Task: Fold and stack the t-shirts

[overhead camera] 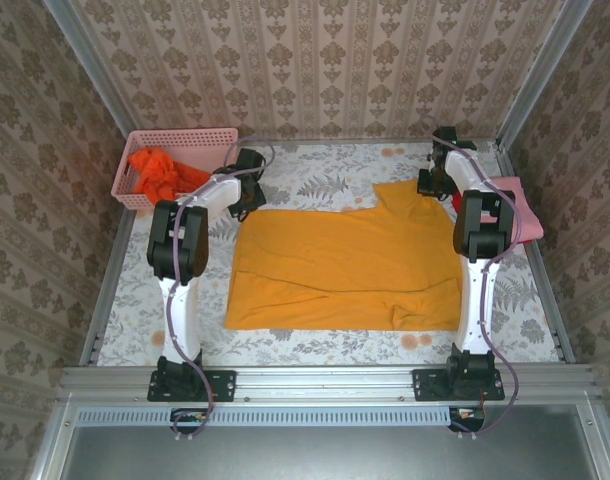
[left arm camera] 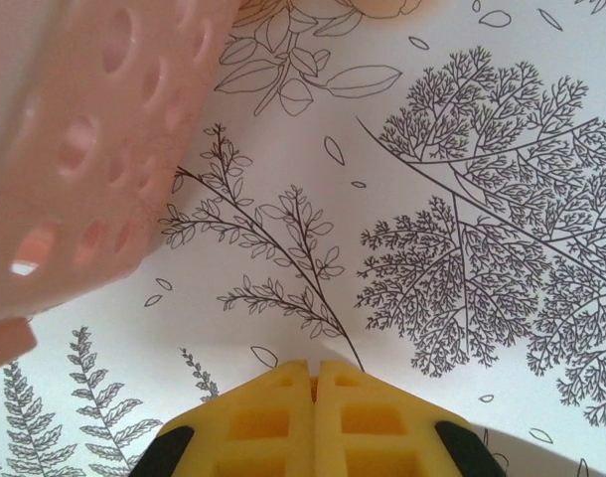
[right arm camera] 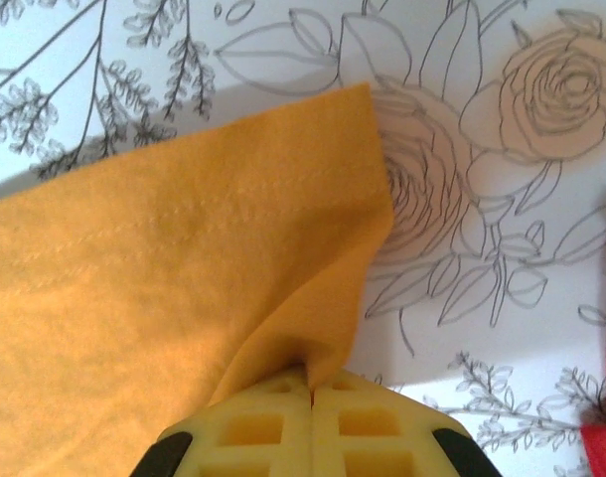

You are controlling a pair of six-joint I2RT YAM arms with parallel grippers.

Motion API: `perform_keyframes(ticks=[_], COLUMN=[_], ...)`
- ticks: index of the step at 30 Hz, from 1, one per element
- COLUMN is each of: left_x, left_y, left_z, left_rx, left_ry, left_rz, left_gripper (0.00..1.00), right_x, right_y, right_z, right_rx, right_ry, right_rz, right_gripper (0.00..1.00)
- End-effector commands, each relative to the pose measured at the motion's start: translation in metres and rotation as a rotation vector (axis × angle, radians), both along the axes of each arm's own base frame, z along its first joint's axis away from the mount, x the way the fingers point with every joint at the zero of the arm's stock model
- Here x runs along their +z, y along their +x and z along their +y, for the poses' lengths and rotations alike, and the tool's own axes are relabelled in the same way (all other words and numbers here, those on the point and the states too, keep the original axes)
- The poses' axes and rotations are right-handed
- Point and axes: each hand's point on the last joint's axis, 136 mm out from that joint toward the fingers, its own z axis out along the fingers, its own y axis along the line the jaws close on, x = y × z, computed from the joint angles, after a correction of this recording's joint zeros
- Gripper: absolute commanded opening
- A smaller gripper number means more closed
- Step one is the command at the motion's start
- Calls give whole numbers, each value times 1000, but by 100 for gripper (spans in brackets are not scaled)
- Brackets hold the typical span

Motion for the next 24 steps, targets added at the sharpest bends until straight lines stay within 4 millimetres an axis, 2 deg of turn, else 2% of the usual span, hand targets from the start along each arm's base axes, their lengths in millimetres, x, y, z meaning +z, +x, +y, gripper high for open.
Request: perform_keyframes(ticks=[1,4,11,19,24], left_x=[37,54,76,88,95], left_y=[5,4,-10,-36,-53], left_z=[-1,0,3,4,4], left_rx=[-9,-10,-10,-31,-53], left_ry=[-32,-41,-72,-130,-159], left_rz=[-91,-125,-162,-168,-171], left_gripper=[0,0,0,0,0], right_x=[55,77,105,146,155], right_y=[2,-7,-48,-100,-135], right_z=[7,8,8,9,10], right_rx=[14,6,-28,-59,-59], right_ry=[-12,-14,-23,-26,-34], right_rz=[-122,-180,-242,-327,-325], right_gripper=[0,0,0,0,0])
